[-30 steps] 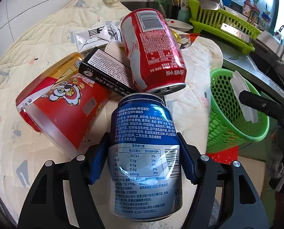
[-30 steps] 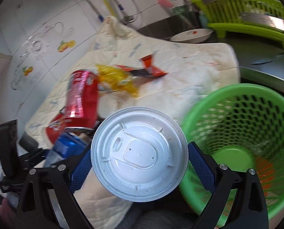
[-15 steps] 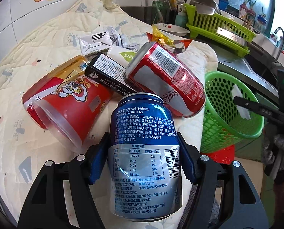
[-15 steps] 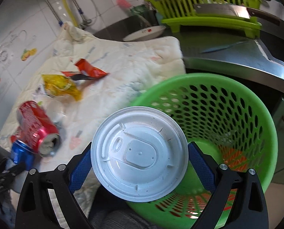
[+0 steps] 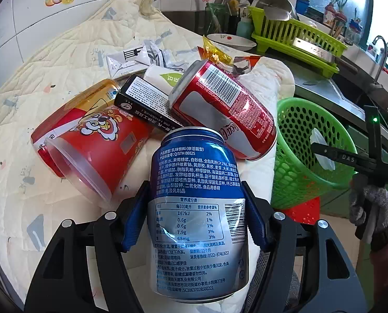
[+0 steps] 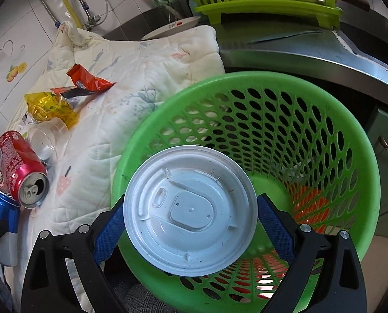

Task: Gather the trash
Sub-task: 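Carry the lid into the green basket and open the right tool while the left grasps the blue can, then lift the blue can with the left tool and drop it into the green basket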

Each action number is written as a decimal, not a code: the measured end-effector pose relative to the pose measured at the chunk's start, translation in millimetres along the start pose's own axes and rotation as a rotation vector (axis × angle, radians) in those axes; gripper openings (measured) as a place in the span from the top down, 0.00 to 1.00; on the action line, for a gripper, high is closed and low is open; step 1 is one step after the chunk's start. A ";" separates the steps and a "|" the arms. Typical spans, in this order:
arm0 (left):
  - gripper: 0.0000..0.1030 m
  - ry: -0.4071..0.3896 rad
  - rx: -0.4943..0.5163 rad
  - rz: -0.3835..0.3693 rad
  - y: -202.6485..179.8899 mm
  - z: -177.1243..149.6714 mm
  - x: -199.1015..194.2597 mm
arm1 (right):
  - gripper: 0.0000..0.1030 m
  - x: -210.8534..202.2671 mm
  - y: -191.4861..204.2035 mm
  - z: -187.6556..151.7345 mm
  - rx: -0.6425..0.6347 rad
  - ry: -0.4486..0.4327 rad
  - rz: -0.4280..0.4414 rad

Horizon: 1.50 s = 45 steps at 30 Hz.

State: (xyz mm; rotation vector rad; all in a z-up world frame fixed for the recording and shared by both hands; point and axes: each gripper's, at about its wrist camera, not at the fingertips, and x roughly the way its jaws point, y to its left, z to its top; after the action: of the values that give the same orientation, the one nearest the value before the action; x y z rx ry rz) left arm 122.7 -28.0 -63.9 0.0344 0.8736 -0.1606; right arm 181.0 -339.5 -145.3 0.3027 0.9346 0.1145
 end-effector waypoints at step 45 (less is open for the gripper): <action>0.36 -0.094 0.052 -0.101 -28.6 18.4 -41.4 | 0.09 -96.8 67.2 3.0 -0.149 -0.179 0.090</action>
State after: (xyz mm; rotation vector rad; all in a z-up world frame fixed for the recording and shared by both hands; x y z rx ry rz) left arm 106.1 -52.8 -19.3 0.0307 0.7777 -0.2778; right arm 128.4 -298.2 -48.3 0.2128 0.7307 0.2354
